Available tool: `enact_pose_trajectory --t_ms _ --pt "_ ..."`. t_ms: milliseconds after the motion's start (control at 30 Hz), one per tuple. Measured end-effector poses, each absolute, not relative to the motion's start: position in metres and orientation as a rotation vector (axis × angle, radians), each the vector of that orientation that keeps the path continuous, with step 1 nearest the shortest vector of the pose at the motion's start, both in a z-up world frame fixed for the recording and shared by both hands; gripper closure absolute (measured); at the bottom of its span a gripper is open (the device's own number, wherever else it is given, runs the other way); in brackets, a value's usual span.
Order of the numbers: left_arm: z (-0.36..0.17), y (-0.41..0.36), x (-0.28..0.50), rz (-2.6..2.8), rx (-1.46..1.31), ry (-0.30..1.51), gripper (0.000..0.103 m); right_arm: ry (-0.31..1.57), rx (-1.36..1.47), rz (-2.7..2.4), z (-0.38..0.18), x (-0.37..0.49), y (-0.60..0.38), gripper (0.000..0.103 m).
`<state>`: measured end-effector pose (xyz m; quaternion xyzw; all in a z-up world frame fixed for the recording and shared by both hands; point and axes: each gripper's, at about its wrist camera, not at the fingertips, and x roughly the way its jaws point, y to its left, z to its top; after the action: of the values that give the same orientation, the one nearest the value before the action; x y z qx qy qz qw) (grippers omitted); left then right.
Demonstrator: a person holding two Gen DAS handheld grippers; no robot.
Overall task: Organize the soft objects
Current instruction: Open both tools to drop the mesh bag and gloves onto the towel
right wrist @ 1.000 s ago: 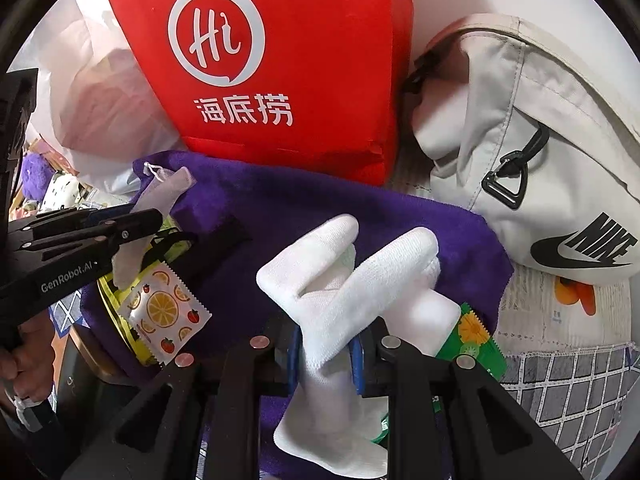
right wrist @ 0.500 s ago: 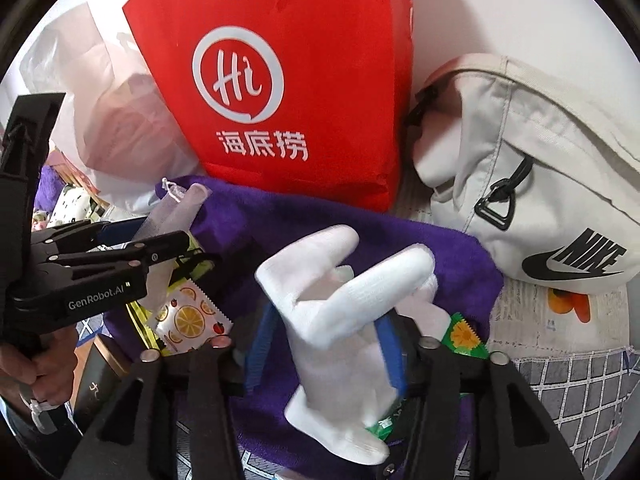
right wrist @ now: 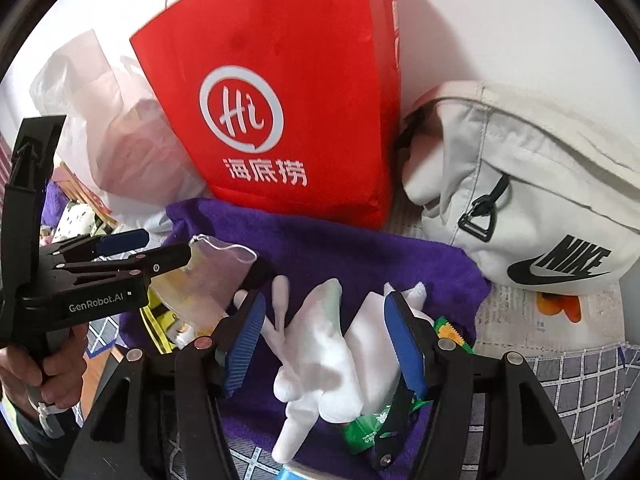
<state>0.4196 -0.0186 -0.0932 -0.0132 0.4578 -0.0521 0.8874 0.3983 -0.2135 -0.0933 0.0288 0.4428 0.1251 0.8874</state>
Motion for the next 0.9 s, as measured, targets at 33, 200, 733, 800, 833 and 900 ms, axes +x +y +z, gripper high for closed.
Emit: enact_pose_trajectory --t_ms 33,200,733,800,833,900 --pt "-0.09 -0.018 0.417 -0.109 -0.03 0.945 0.035 0.914 0.066 0.258 -0.091 0.397 -0.214 0.041" --pt "-0.072 -0.022 0.398 -0.129 -0.027 0.911 0.035 0.887 0.092 0.252 -0.068 0.376 -0.217 0.036" --pt "-0.006 -0.035 0.279 -0.135 0.038 0.804 0.027 0.815 0.095 0.206 -0.02 0.265 -0.216 0.021" --pt "0.0 -0.034 0.264 -0.132 0.037 0.793 0.023 0.794 0.082 0.195 -0.015 0.247 -0.217 0.011" --pt "0.003 -0.033 0.254 -0.127 0.037 0.786 0.021 0.785 0.079 0.191 -0.013 0.241 -0.218 0.007" --pt "0.006 -0.032 0.238 -0.117 0.036 0.777 0.021 0.762 0.072 0.182 -0.008 0.222 -0.219 0.007"
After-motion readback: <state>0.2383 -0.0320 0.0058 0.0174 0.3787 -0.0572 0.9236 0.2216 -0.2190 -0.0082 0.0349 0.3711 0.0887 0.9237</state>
